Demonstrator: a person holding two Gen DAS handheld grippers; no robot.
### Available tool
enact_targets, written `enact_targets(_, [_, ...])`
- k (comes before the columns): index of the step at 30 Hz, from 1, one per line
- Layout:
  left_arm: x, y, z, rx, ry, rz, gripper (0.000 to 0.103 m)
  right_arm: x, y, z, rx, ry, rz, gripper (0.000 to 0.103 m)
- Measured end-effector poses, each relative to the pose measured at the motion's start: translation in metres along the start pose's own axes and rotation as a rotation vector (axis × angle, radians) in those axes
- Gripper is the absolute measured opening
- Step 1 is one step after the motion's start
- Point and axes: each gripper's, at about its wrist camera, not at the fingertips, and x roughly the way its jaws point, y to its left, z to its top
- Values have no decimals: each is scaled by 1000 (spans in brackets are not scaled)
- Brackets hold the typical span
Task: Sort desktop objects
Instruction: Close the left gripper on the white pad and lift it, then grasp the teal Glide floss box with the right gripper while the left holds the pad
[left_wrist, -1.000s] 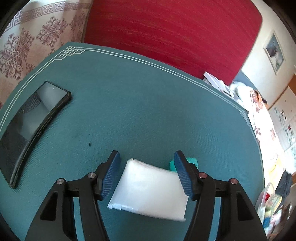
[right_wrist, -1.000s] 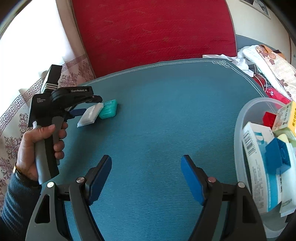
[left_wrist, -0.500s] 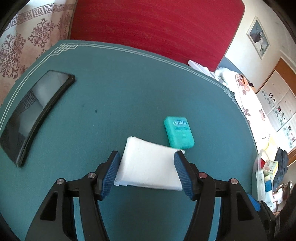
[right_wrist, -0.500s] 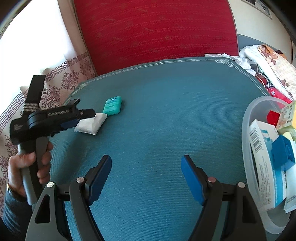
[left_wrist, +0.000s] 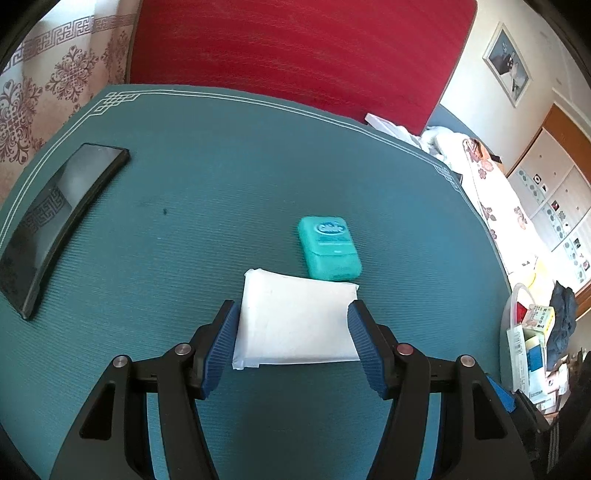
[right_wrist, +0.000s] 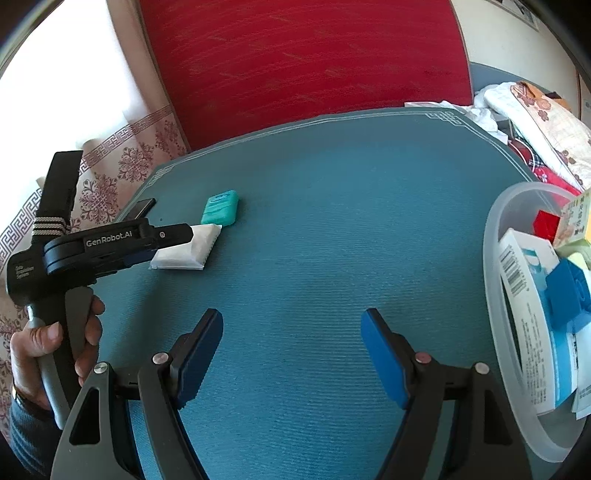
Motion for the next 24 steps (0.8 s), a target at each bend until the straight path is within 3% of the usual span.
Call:
enact_targets(3, [4,-12,-5,59,-7,36,77,1,0,0,0,2,0,80])
enact_targets(10, [16,-43,-17,210,-14,154,82,6,-11,-1,29,11,0,80])
enact_targets(19, [12,-34,-14,173,-35,136,82,9,-8,2,20,14,-12,80])
enact_targets(21, [10,-31,-15,161,-40,141,76,9,-7,2,13,16,-14,80])
enact_targets(24, [2,-22,-15,132,-49,151,76,10,-2,6,-8,14,-19,80])
